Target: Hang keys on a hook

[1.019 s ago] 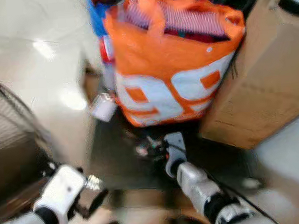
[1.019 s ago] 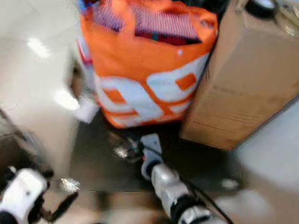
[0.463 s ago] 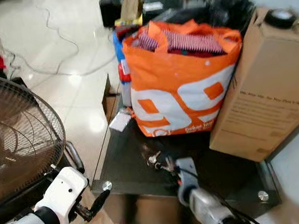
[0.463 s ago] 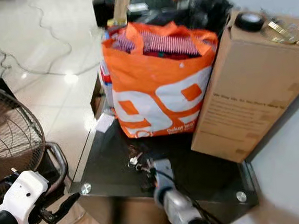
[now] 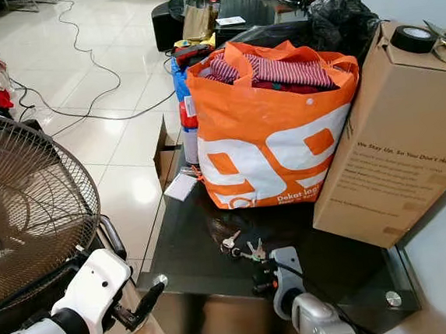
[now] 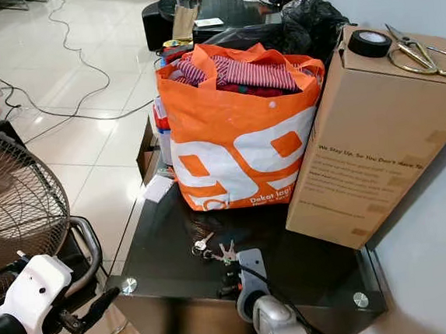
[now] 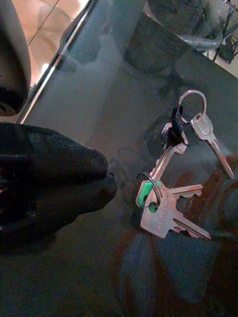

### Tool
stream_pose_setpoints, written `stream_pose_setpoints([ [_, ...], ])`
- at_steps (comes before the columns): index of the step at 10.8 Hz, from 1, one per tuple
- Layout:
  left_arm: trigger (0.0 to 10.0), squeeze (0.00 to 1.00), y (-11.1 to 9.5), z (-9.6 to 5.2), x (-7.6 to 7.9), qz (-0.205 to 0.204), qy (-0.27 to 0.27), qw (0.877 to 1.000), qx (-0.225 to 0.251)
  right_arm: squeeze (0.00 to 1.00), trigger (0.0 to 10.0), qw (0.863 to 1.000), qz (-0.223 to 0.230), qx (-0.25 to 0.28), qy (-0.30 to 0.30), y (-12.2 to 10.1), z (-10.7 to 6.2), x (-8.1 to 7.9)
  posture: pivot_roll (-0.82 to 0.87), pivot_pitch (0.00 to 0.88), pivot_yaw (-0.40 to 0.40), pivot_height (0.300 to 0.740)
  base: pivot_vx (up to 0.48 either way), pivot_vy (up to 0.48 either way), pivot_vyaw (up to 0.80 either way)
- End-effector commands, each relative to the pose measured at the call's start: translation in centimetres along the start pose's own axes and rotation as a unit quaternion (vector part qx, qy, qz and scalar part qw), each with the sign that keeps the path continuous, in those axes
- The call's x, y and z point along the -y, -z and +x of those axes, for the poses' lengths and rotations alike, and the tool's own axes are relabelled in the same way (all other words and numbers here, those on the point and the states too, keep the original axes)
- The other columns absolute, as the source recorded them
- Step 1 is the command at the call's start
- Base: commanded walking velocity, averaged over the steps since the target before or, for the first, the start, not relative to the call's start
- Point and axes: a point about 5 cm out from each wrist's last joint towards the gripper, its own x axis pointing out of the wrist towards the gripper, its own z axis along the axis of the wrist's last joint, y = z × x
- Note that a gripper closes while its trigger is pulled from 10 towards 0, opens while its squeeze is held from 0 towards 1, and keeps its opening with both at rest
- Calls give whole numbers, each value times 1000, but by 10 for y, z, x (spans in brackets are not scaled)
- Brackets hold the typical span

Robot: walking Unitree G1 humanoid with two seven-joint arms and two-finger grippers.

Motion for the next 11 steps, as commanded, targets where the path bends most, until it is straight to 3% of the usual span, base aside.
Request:
stream_pose_setpoints([
  [1, 10000, 0, -1, 0, 1, -1, 3, 1000, 3, 0, 0, 983, 21, 106, -147, -93, 36, -146, 135, 208, -165, 740, 0, 0, 0],
  [9, 10000, 0, -1, 0, 1, -1, 3, 1000, 3, 0, 0, 983, 21, 106, -147, -93, 36, -146, 135, 208, -165, 740, 0, 0, 0],
  [10, 10000, 0, -1, 0, 1, -1, 3, 1000, 3, 0, 0, 983, 21, 106, -147, -93, 36, -146, 133, 0, 0, 740, 0, 0, 0],
  [11, 10000, 0, -25, 84, -26, -76, -128, 983, 108, 0, 0, 959, -81, 270, 11, -184, 4, -5, 88, 0, 0, 740, 0, 0, 0],
])
